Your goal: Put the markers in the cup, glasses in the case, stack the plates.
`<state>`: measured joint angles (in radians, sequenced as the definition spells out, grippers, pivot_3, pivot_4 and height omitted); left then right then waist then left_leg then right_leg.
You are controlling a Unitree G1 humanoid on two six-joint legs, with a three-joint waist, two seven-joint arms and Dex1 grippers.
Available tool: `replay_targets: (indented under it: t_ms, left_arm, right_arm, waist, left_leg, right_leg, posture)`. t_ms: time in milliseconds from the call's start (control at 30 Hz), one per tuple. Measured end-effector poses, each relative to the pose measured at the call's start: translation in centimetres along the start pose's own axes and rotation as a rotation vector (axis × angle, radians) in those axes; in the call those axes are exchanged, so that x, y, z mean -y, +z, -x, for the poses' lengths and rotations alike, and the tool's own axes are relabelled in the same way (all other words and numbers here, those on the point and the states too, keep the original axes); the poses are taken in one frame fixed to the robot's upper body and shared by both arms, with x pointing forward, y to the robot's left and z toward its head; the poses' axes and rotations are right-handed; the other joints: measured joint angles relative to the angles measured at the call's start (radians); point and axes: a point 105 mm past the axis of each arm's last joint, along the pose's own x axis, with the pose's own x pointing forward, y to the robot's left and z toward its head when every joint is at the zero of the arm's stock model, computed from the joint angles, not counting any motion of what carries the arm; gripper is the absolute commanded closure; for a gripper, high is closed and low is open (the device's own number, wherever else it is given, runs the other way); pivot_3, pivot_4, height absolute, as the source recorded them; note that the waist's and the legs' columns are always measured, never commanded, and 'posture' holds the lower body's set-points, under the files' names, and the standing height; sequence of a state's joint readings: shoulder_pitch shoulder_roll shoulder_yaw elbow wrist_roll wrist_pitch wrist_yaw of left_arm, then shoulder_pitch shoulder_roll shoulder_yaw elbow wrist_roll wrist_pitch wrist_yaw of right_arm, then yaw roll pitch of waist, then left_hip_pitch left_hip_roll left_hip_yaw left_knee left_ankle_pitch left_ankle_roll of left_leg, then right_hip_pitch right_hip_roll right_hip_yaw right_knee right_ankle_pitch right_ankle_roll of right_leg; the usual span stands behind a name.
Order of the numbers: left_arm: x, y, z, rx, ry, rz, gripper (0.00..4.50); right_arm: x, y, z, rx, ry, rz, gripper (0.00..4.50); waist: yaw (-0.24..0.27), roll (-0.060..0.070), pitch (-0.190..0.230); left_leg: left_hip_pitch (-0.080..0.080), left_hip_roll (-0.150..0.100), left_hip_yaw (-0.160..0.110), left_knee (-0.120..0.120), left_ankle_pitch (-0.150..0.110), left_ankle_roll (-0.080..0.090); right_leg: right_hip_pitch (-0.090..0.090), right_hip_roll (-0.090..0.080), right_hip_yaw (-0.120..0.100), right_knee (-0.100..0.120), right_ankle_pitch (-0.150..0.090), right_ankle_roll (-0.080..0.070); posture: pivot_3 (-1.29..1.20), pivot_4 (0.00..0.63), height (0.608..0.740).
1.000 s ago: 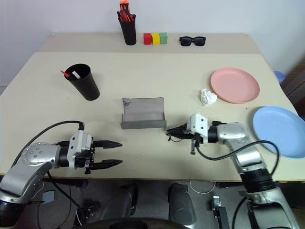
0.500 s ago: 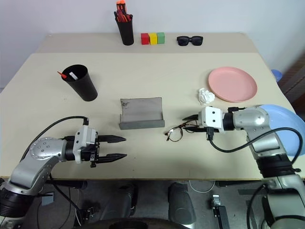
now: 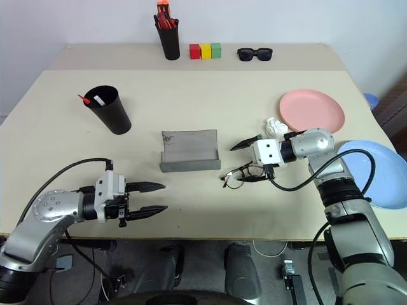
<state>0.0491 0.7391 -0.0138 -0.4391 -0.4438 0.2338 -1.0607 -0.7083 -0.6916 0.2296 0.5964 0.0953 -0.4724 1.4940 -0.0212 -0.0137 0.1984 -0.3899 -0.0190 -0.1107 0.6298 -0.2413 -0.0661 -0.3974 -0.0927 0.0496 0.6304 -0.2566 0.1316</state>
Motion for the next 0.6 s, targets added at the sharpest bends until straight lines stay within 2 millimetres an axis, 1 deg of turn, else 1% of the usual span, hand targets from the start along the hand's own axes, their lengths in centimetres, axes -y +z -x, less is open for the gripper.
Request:
replay_targets:
  t_ms: [100, 267, 467, 600]
  left_arm:
    - [0.4, -0.2, 0.1, -0.009, 0.001, 0.014, 1.97]
    - [0.4, -0.2, 0.3, -0.016, 0.016, 0.018, 1.97]
    - [0.5, -0.3, 0.5, -0.02, 0.028, 0.026, 1.97]
    - [0.5, -0.4, 0.6, -0.022, 0.036, 0.026, 1.97]
  right_arm:
    - [0.0, 0.1, 0.4, 0.001, 0.038, 0.01, 0.05]
    - [0.3, -0.3, 1.7, -0.033, 0.067, 0.037, 0.05]
    - [-0.1, -0.9, 1.7, -0.049, 0.079, 0.046, 0.05]
    - [-0.3, -1.1, 1.3, -0.05, 0.102, 0.05, 0.05]
  waist:
    - [0.0, 0.0, 0.0]
    - [-0.001, 0.001, 0.0]
    - [-0.001, 0.001, 0.001]
    - [-0.003, 0.001, 0.001]
  left_leg:
    - [0.0, 0.0, 0.0, 0.0, 0.0, 0.0]
    - [0.0, 0.0, 0.0, 0.0, 0.0, 0.0]
    - [0.0, 0.0, 0.0, 0.0, 0.0, 0.0]
    - [0.0, 0.0, 0.0, 0.0, 0.0, 0.0]
  right_leg:
    - [0.0, 0.0, 0.0, 0.0, 0.0, 0.0]
    - [0.0, 0.0, 0.0, 0.0, 0.0, -0.001]
    - [0.0, 0.0, 0.0, 0.0, 0.0, -0.001]
    - [0.0, 0.0, 0.0, 0.0, 0.0, -0.001]
  posture:
    - [0.0, 0.15, 0.74]
    - [0.0, 0.15, 0.74]
    - [0.0, 0.15, 0.74]
    - [0.0, 0.15, 0.74]
